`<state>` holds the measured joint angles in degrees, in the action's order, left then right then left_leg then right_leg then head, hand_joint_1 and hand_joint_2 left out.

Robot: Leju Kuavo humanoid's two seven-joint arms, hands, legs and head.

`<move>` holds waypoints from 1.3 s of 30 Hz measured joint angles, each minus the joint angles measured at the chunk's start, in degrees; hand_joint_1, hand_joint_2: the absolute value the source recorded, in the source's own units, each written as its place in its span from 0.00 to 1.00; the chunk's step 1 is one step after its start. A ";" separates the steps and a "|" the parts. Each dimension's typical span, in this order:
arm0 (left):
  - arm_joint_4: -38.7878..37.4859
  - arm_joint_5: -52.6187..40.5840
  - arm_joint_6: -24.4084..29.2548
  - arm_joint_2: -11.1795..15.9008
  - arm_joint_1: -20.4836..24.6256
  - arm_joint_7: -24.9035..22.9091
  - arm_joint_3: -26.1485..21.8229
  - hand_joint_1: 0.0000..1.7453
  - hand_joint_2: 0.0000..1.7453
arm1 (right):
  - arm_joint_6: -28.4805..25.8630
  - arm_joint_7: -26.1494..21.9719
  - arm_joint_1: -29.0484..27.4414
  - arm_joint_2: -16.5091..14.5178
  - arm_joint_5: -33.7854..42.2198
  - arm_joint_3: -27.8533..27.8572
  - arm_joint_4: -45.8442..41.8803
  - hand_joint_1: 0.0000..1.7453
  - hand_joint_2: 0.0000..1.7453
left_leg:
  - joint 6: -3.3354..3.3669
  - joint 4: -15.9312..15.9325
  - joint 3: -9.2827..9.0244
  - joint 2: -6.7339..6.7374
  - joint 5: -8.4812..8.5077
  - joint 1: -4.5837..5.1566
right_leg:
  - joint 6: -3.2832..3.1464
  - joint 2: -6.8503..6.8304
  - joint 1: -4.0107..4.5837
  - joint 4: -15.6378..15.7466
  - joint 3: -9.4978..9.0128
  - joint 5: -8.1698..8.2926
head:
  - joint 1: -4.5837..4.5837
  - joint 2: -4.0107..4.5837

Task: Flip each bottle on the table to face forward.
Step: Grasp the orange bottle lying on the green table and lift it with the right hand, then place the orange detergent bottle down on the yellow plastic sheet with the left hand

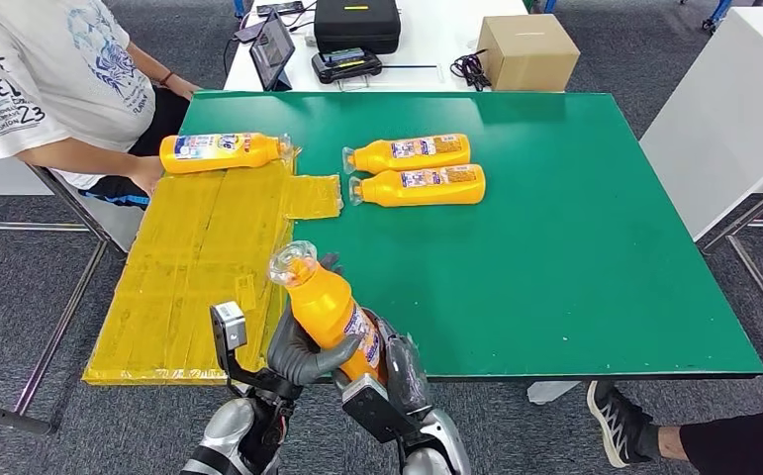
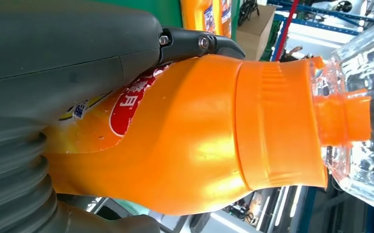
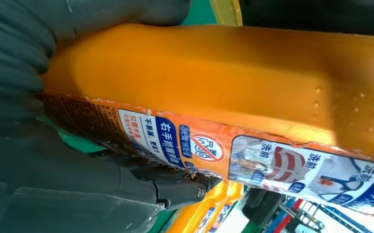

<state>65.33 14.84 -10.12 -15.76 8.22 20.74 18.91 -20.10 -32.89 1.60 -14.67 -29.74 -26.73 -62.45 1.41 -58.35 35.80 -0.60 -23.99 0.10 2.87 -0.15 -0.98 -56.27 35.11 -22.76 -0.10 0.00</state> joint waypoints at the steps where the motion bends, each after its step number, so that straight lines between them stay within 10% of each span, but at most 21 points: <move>1: 0.00 -0.01 -0.01 0.09 0.05 -0.01 0.00 0.00 1.00 | -0.01 0.00 0.40 -0.13 0.21 -0.25 0.53 1.00 1.00 | 0.00 0.00 0.00 0.00 0.00 0.00 | 0.00 0.00 0.00 0.00 0.00 0.00 | 0.00 0.00; 13: -0.90 -0.71 -1.42 1.30 0.33 -0.43 0.00 0.02 1.00 | 0.61 0.35 5.09 -0.48 0.67 -3.33 7.40 1.00 1.00 | 0.00 0.00 0.00 0.00 0.00 0.01 | 0.00 0.00 0.00 0.00 0.02 0.00 | -0.01 0.00; 17: -1.42 -1.24 -1.38 1.72 0.34 -0.41 -0.02 1.00 1.00 | 0.80 0.50 6.10 -0.49 1.02 -4.04 9.34 1.00 1.00 | 0.00 0.00 0.00 0.01 0.00 0.00 | 0.00 0.01 0.00 0.00 0.02 0.00 | -0.01 0.00; 33: -1.59 -4.00 0.75 1.99 0.25 1.07 -0.39 1.00 1.00 | 1.03 0.53 7.47 -0.50 2.36 -5.36 11.83 1.00 1.00 | 0.00 0.00 0.00 0.01 0.00 0.01 | 0.00 0.01 0.00 0.00 0.03 0.00 | 0.01 0.00; 36: -1.52 -4.14 1.39 1.98 0.24 1.11 -0.39 1.00 1.00 | 1.06 0.52 7.56 -0.51 2.49 -5.38 11.86 0.34 1.00 | 0.00 0.00 0.00 0.01 0.00 0.01 | 0.00 0.01 0.00 0.00 0.03 0.00 | 0.01 0.00; 37: -1.45 -4.18 1.67 1.98 0.24 1.20 -0.39 1.00 1.00 | 1.07 0.51 7.59 -0.54 2.57 -5.39 11.86 0.09 0.75 | 0.00 0.00 0.00 0.01 0.00 0.01 | 0.00 0.01 0.00 0.00 0.03 0.00 | 0.01 0.00; 39: -1.09 -4.25 2.49 1.96 0.24 1.46 -0.40 1.00 1.00 | 0.92 0.35 7.59 -0.65 3.04 -5.40 11.84 0.00 0.25 | 0.00 0.00 0.00 0.01 0.00 0.01 | 0.00 0.01 0.00 0.00 0.03 0.00 | 0.01 0.00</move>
<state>64.24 10.59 -7.63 -13.80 8.47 22.21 18.51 -19.19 -32.55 9.19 -15.32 -26.70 -32.13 -50.60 1.41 -58.35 35.80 -0.59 -23.99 0.10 2.87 -0.14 -0.99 -56.27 35.14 -22.76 -0.09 0.00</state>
